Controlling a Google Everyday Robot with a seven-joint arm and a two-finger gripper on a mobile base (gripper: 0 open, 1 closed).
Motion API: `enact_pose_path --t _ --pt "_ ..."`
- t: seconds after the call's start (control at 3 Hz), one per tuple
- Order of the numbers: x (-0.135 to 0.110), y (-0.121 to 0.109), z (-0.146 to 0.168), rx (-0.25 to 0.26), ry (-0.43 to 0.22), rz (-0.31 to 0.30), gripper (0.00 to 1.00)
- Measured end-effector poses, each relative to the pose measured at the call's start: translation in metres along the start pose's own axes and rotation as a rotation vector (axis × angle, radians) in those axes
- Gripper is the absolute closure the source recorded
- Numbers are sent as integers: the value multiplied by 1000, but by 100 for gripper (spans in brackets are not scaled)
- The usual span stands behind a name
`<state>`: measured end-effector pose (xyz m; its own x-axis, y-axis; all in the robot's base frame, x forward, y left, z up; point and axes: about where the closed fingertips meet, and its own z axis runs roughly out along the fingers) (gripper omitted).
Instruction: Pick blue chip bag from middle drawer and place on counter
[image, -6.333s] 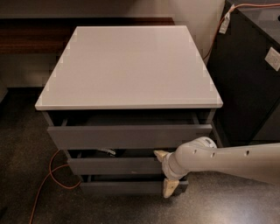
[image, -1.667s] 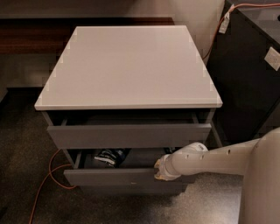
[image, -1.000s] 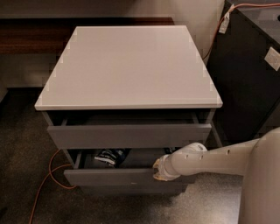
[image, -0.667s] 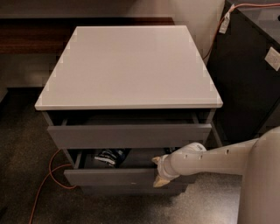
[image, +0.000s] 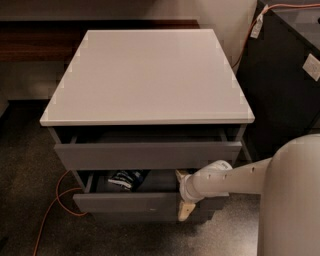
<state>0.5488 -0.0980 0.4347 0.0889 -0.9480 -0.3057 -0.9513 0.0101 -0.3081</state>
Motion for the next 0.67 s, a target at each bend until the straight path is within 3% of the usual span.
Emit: enact_pose_path --t 0.33,0.67 --pt "1 2 10 -9 7 0 19" --pt "-5 17 19 -35 -5 1 49"
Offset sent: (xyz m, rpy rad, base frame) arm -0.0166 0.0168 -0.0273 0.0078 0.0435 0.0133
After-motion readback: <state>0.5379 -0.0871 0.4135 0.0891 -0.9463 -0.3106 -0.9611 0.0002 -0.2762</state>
